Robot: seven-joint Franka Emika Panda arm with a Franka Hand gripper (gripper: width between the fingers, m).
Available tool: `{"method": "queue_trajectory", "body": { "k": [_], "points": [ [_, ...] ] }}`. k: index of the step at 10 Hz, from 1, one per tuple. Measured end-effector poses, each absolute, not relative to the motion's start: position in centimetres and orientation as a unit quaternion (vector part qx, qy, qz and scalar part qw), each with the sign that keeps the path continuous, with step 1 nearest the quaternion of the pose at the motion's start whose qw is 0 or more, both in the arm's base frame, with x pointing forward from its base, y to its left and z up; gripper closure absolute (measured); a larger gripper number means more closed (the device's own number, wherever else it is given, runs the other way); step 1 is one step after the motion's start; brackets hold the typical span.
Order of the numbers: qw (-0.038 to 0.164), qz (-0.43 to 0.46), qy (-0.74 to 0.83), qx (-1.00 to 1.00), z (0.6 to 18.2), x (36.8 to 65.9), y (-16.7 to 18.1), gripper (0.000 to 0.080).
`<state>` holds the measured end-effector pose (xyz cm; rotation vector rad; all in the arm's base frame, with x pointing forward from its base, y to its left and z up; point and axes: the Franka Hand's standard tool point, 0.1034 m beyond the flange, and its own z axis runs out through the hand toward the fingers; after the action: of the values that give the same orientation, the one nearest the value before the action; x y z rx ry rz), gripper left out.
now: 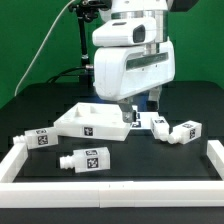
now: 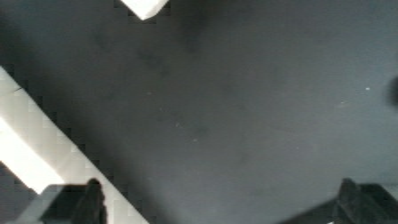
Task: Assemble one leg
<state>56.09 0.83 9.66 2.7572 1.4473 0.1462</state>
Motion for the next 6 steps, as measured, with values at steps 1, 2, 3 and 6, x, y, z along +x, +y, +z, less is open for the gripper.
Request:
{"method": "queue_trajectory", "body": {
  "k": [1,2,3,6],
  "points": [
    [0.013,0.048,0.462,0.885,9.7,55.9,0.6,0.015],
    [0.02,0.052,0.454,0.889,10.2,54.9,-0.6,0.015],
    [0.025,0.05,0.428,0.902,11.0,53.1,-2.5,0.015],
    [0.013,0.018,0.347,0.938,10.4,49.5,-5.5,0.015]
  ]
}}
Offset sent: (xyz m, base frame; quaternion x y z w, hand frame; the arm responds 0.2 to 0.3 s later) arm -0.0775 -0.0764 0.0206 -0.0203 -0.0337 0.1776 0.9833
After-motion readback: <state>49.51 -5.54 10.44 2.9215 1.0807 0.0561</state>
